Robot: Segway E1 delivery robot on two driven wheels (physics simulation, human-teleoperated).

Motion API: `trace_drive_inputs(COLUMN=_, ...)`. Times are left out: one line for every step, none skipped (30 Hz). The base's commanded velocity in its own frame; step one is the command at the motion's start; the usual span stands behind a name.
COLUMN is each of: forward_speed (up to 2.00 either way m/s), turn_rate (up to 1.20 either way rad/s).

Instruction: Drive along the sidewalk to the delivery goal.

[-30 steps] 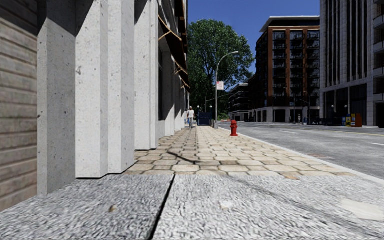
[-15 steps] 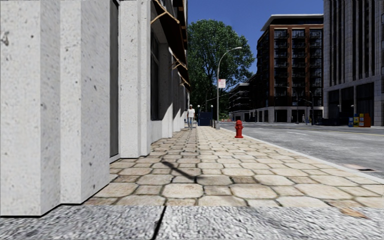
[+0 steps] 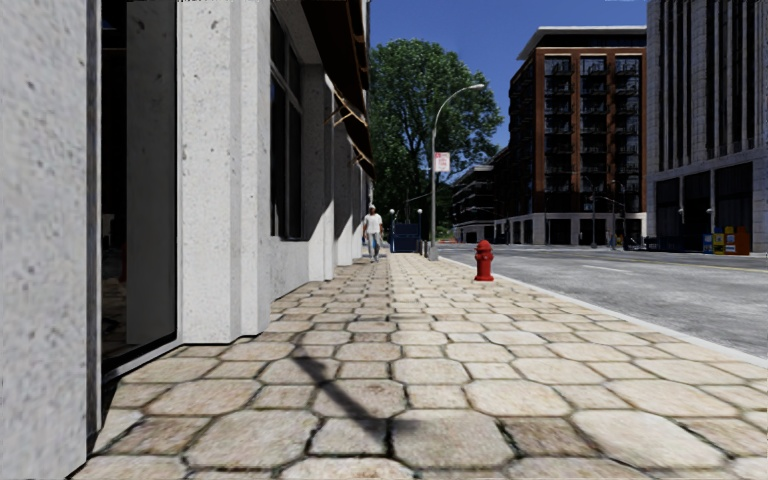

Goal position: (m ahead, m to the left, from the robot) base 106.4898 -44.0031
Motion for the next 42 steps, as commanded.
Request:
trace_drive_inputs(forward_speed=2.0, turn_rate=-0.25)
trace_drive_inputs(forward_speed=2.0, turn_rate=-0.25)
trace_drive_inputs(forward_speed=2.0, turn_rate=-0.25)
trace_drive_inputs(forward_speed=2.0, turn_rate=-0.25)
trace_drive_inputs(forward_speed=2.0, turn_rate=-0.25)
trace_drive_inputs(forward_speed=2.0, turn_rate=-0.25)
trace_drive_inputs(forward_speed=2.0, turn_rate=-0.25)
trace_drive_inputs(forward_speed=2.0, turn_rate=-0.25)
trace_drive_inputs(forward_speed=2.0, turn_rate=-0.25)
trace_drive_inputs(forward_speed=2.0, turn_rate=-0.25)
trace_drive_inputs(forward_speed=2.0, turn_rate=-0.26)
trace_drive_inputs(forward_speed=2.0, turn_rate=-0.27)
trace_drive_inputs(forward_speed=2.0, turn_rate=-0.28)
trace_drive_inputs(forward_speed=2.0, turn_rate=-0.28)
trace_drive_inputs(forward_speed=2.0, turn_rate=-0.29)
trace_drive_inputs(forward_speed=2.0, turn_rate=-0.3)
trace_drive_inputs(forward_speed=2.0, turn_rate=-0.3)
trace_drive_inputs(forward_speed=2.0, turn_rate=-0.3)
trace_drive_inputs(forward_speed=2.0, turn_rate=-0.3)
trace_drive_inputs(forward_speed=2.0, turn_rate=-0.3)
trace_drive_inputs(forward_speed=2.0, turn_rate=-0.3)
trace_drive_inputs(forward_speed=2.0, turn_rate=-0.3)
trace_drive_inputs(forward_speed=2.0, turn_rate=-0.3)
trace_drive_inputs(forward_speed=2.0, turn_rate=-0.3)
trace_drive_inputs(forward_speed=2.0, turn_rate=-0.3)
trace_drive_inputs(forward_speed=2.0, turn_rate=-0.3)
trace_drive_inputs(forward_speed=2.0, turn_rate=-0.3)
trace_drive_inputs(forward_speed=2.0, turn_rate=-0.3)
trace_drive_inputs(forward_speed=2.0, turn_rate=-0.3)
trace_drive_inputs(forward_speed=2.0, turn_rate=-0.3)
trace_drive_inputs(forward_speed=2.0, turn_rate=-0.3)
trace_drive_inputs(forward_speed=2.0, turn_rate=-0.3)
trace_drive_inputs(forward_speed=2.0, turn_rate=-0.3)
trace_drive_inputs(forward_speed=2.0, turn_rate=-0.3)
trace_drive_inputs(forward_speed=2.0, turn_rate=-0.3)
trace_drive_inputs(forward_speed=2.0, turn_rate=-0.3)
trace_drive_inputs(forward_speed=2.0, turn_rate=-0.3)
trace_drive_inputs(forward_speed=2.0, turn_rate=-0.3)
trace_drive_inputs(forward_speed=2.0, turn_rate=-0.3)
trace_drive_inputs(forward_speed=2.0, turn_rate=-0.3)
trace_drive_inputs(forward_speed=2.0, turn_rate=-0.3)
trace_drive_inputs(forward_speed=2.0, turn_rate=-0.3)
